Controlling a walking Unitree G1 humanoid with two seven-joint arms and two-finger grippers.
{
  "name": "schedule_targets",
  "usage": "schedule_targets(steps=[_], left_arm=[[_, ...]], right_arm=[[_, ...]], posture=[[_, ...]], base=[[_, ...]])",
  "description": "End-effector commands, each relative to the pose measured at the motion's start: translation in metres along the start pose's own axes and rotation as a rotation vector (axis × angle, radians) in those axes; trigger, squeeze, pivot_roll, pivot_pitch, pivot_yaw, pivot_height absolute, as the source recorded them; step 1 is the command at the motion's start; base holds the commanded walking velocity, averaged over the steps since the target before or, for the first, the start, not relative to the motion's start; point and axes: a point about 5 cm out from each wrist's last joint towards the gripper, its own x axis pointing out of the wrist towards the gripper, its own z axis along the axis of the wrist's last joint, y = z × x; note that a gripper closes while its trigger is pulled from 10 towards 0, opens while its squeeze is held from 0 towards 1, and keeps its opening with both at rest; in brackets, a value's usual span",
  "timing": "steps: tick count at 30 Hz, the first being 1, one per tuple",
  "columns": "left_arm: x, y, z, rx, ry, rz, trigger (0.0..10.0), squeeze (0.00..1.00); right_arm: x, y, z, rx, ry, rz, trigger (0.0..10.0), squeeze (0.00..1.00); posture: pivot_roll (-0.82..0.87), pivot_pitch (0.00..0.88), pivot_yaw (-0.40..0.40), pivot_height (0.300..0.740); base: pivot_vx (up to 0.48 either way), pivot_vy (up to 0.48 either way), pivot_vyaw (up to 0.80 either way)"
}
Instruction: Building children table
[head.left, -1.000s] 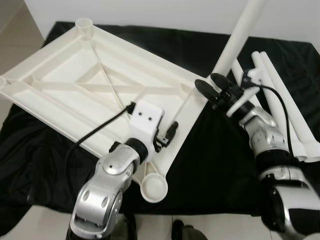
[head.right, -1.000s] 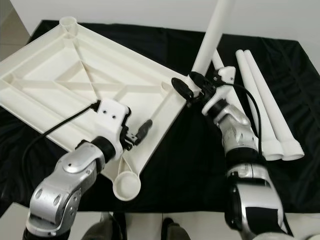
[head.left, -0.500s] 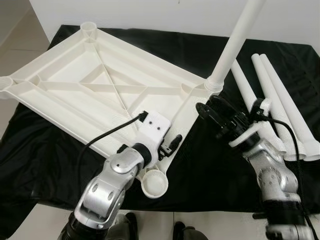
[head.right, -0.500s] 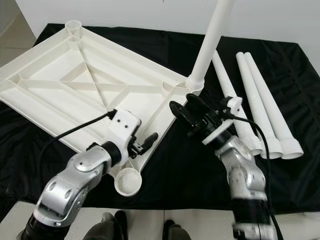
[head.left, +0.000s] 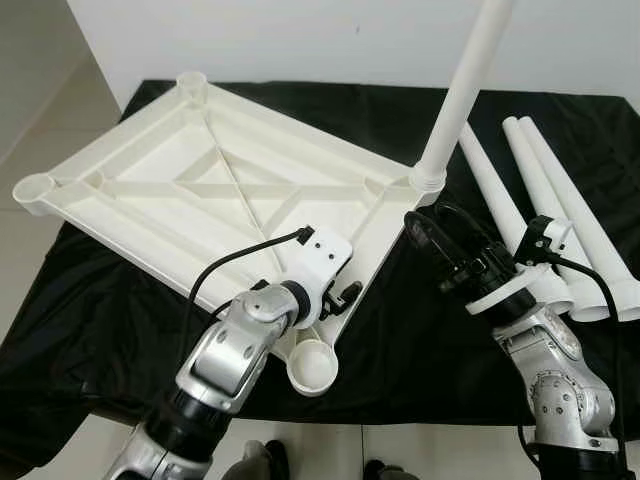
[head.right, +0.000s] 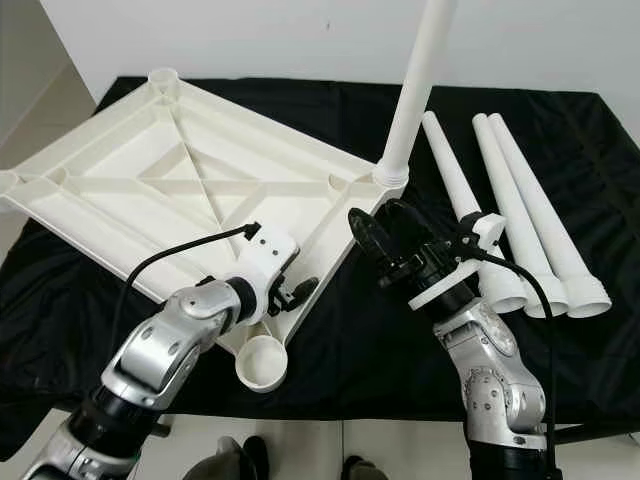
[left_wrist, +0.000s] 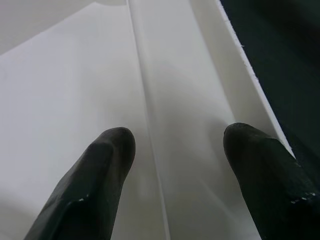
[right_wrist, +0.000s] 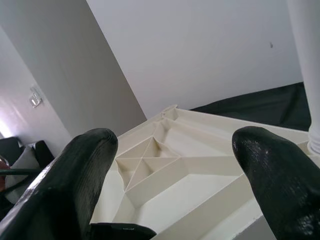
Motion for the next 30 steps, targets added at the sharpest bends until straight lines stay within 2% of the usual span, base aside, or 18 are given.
schedule_targets(steps=[1, 2, 3, 4, 10, 21, 24, 30], left_arm=[[0.003, 0.005, -0.023, -0.049, 0.12, 0.058, 7.8, 0.0], [0.004, 0.006, -0.022, -0.058, 0.123, 0.061, 2.6, 0.0], [0.004, 0.006, -0.022, -0.058, 0.123, 0.061, 2.6, 0.0], [0.004, 0.007, -0.021, -0.064, 0.124, 0.067, 0.0, 0.0], [0.007, 0.012, -0.014, -0.072, 0.129, 0.086, 0.0, 0.0], [0.024, 0.012, -0.005, -0.153, 0.133, 0.16, 0.0, 0.0], [0.039, 0.004, 0.011, -0.196, 0.072, 0.179, 0.0, 0.0], [0.056, -0.008, 0.031, -0.224, 0.011, 0.179, 0.0, 0.0]], right_arm=[[-0.002, 0.002, 0.001, 0.011, 0.0, -0.007, 10.0, 0.0], [-0.002, 0.003, 0.001, 0.012, 0.001, -0.01, 10.0, 0.0], [-0.002, 0.003, 0.001, 0.012, 0.001, -0.01, 10.0, 0.0], [-0.003, 0.003, 0.001, 0.013, 0.002, -0.014, 10.0, 0.0], [-0.002, 0.006, 0.001, 0.018, 0.008, -0.022, 10.0, 0.0], [-0.001, 0.01, 0.001, 0.031, 0.002, -0.03, 10.0, 0.0], [-0.003, 0.014, 0.0, 0.04, 0.004, -0.039, 10.0, 0.0], [-0.004, 0.016, -0.001, 0.048, 0.004, -0.048, 10.0, 0.0]], posture=[[-0.1, 0.155, 0.053, 0.74], [-0.1, 0.155, 0.054, 0.74], [-0.1, 0.155, 0.054, 0.74], [-0.1, 0.155, 0.054, 0.74], [-0.1, 0.153, 0.055, 0.74], [-0.11, 0.161, 0.061, 0.74], [-0.12, 0.167, 0.066, 0.74], [-0.13, 0.166, 0.072, 0.74]], base=[[0.0, 0.0, 0.0], [0.0, 0.0, 0.0], [0.0, 0.0, 0.0], [0.0, 0.0, 0.0], [0.0, 0.0, 0.0], [0.0, 0.0, 0.0], [0.0, 0.0, 0.0], [0.0, 0.0, 0.0]])
